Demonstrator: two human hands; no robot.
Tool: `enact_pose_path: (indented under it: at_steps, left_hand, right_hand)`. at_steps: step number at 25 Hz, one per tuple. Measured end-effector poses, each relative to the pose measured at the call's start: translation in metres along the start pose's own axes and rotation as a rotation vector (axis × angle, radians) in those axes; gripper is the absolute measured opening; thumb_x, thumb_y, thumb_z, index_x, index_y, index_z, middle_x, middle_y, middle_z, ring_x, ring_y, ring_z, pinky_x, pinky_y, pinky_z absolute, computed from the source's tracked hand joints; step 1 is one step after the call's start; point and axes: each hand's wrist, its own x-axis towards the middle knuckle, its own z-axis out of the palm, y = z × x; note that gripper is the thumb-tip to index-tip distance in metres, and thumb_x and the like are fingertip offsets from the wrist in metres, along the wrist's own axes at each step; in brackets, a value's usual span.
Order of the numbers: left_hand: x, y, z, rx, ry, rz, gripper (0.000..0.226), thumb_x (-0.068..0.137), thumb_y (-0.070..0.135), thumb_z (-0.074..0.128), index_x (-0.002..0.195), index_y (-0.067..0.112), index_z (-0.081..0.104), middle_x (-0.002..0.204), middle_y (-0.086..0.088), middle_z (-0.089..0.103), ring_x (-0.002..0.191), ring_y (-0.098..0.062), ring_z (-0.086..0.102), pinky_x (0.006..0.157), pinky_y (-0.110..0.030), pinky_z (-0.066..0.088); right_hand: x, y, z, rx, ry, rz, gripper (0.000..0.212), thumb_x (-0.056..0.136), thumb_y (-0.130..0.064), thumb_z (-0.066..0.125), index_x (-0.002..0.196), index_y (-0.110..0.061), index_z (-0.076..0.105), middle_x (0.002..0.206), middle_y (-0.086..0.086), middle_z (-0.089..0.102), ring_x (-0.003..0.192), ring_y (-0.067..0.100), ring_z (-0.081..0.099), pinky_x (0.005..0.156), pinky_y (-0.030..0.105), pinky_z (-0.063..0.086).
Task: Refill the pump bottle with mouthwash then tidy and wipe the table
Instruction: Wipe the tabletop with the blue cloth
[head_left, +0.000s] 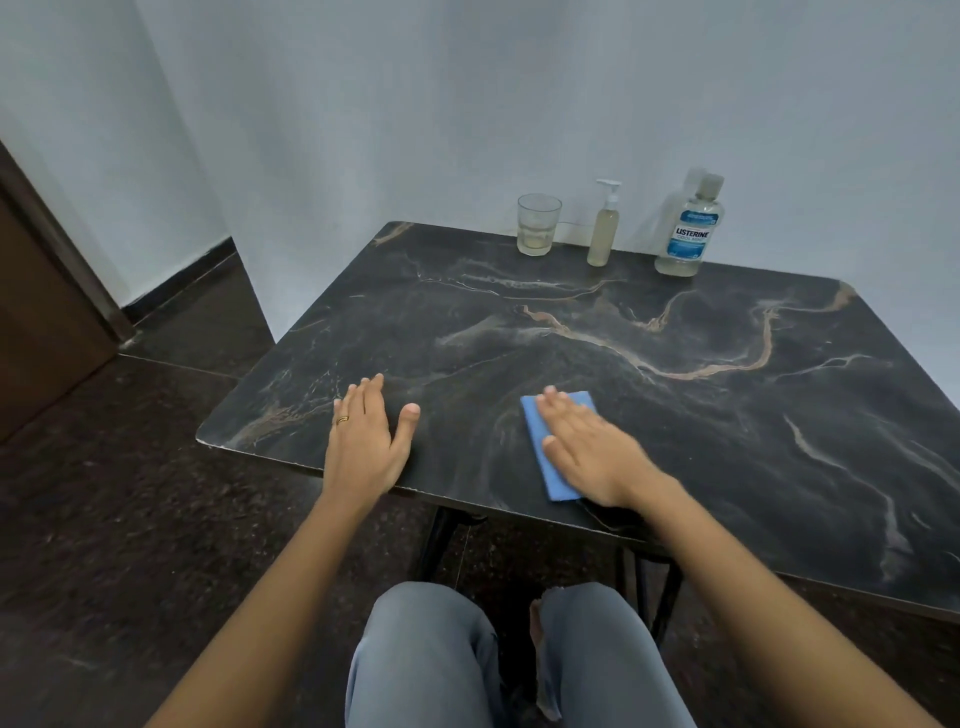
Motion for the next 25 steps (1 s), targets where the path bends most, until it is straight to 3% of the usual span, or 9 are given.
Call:
enact_pose_path:
  at_steps: [5, 10, 14, 18, 21, 25]
  left_hand:
    - [0.038, -0.053, -0.028, 0.128, 0.019, 0.019, 0.079, 0.093, 0.06, 0.024, 0.146, 0.002, 0.034, 0.151, -0.019, 0.036, 0.145, -0.032, 0.024, 0.121, -0.044, 0.009]
    - [0.054, -0.075, -0.029, 0.06, -0.01, -0.077, 0.063, 0.099, 0.047, 0.037, 0.143, 0.002, 0.038, 0.149, -0.019, 0.039, 0.144, -0.034, 0.025, 0.12, -0.047, 0.015]
    - [0.054, -0.076, -0.025, 0.041, 0.007, -0.063, 0.058, 0.101, 0.045, 0.034, 0.141, 0.004, 0.04, 0.148, -0.017, 0.041, 0.142, -0.032, 0.029, 0.117, -0.048, 0.021]
    - [0.053, -0.075, -0.026, -0.039, 0.062, -0.098, 0.053, 0.102, 0.04, 0.034, 0.139, 0.003, 0.042, 0.143, -0.016, 0.046, 0.137, -0.032, 0.034, 0.113, -0.048, 0.028]
    - [0.048, -0.072, -0.031, -0.124, 0.115, -0.155, 0.048, 0.102, 0.035, 0.035, 0.136, 0.003, 0.045, 0.137, -0.016, 0.051, 0.133, -0.032, 0.039, 0.108, -0.046, 0.033]
    - [0.042, -0.073, -0.039, -0.216, 0.171, -0.195, 0.042, 0.103, 0.036, 0.032, 0.128, 0.007, 0.049, 0.126, -0.014, 0.058, 0.125, -0.032, 0.045, 0.099, -0.045, 0.036]
  right_hand:
    - [0.025, 0.078, -0.011, 0.026, 0.028, 0.319, 0.058, 0.102, -0.038, 0.015, 0.153, -0.013, 0.007, 0.162, 0.005, 0.001, 0.149, 0.015, 0.002, 0.121, 0.033, 0.001]
    - [0.098, 0.057, -0.012, 0.048, 0.047, 0.36, 0.056, 0.103, -0.032, 0.015, 0.153, -0.008, 0.005, 0.161, 0.01, 0.0, 0.149, 0.02, -0.001, 0.12, 0.037, -0.003]
    - [0.157, 0.004, -0.007, 0.054, 0.023, 0.259, 0.058, 0.103, -0.034, 0.016, 0.152, -0.004, 0.006, 0.161, 0.012, 0.001, 0.149, 0.022, -0.001, 0.121, 0.037, -0.001]
    - [0.189, -0.109, 0.013, 0.057, -0.022, 0.0, 0.058, 0.103, -0.032, 0.021, 0.151, -0.001, 0.01, 0.16, 0.016, 0.007, 0.149, 0.026, 0.006, 0.121, 0.038, 0.005]
    - [0.16, -0.182, 0.03, 0.079, -0.059, -0.185, 0.058, 0.103, -0.033, 0.02, 0.152, -0.004, 0.008, 0.161, 0.012, 0.005, 0.149, 0.022, 0.002, 0.122, 0.035, 0.002]
    - [0.096, -0.176, 0.03, 0.05, -0.06, -0.321, 0.057, 0.103, -0.034, 0.018, 0.153, -0.008, 0.005, 0.161, 0.008, 0.001, 0.149, 0.017, -0.001, 0.119, 0.029, -0.005]
